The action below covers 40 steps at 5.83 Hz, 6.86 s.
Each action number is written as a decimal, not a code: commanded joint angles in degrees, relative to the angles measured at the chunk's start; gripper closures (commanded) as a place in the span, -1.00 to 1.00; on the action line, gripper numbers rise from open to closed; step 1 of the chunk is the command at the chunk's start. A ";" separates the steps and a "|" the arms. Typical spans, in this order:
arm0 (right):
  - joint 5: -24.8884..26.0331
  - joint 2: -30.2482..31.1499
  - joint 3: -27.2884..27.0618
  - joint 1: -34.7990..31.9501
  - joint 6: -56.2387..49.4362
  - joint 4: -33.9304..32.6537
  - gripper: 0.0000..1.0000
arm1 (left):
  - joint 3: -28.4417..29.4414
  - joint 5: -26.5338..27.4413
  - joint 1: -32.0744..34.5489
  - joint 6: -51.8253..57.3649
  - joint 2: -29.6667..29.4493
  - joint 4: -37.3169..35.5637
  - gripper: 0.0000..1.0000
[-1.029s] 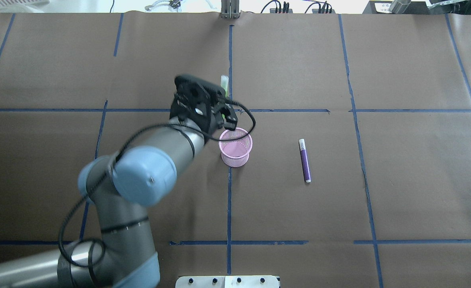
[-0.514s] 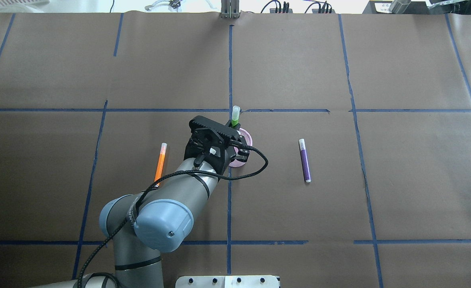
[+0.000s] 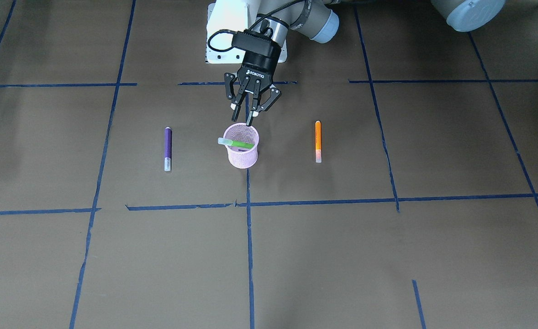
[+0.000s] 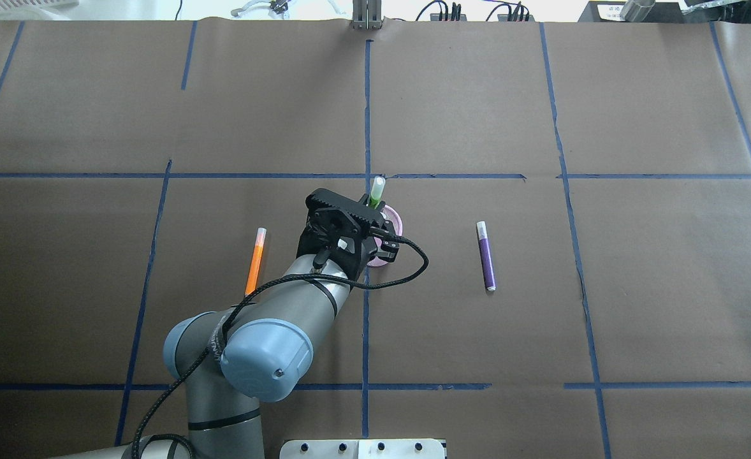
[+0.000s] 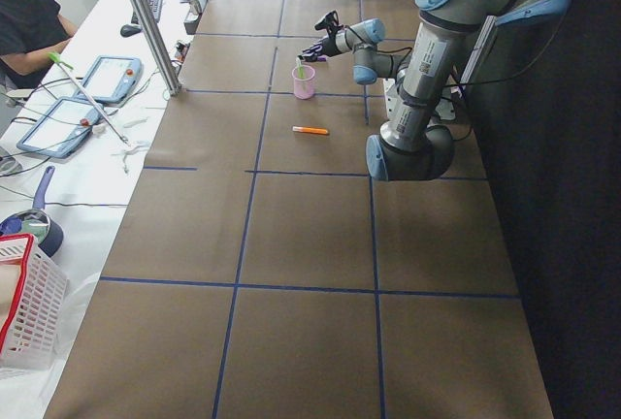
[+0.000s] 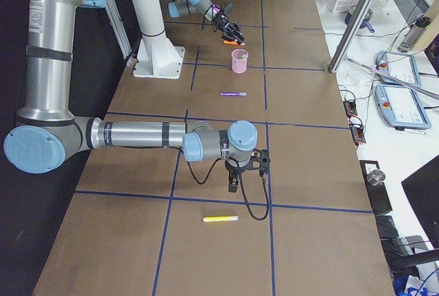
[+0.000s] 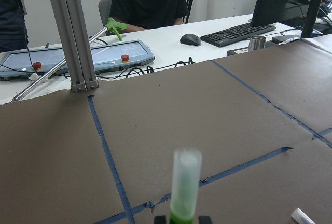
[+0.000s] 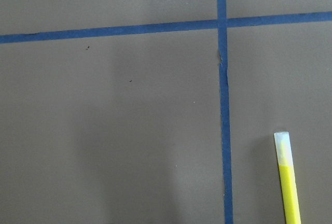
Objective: Collect pens into pen holder
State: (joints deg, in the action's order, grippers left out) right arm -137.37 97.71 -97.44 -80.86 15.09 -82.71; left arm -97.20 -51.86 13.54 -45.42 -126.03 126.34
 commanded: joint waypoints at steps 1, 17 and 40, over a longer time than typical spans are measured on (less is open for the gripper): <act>-0.01 -0.06 0.14 0.00 -0.06 0.00 -1.00 | 0.44 0.00 0.08 3.21 -0.18 1.87 -0.84; 1.66 -10.08 30.38 3.08 -16.15 0.00 1.00 | -0.01 -14.50 13.70 -0.37 5.00 1.98 -0.99; 53.86 -36.88 -11.73 53.95 57.64 15.75 1.00 | 0.26 -45.61 23.46 -0.20 7.81 -13.93 -1.00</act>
State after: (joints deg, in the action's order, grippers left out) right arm -85.54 62.22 -109.37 -28.72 70.11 -64.94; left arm -96.97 -97.09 37.06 -45.61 -118.10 112.55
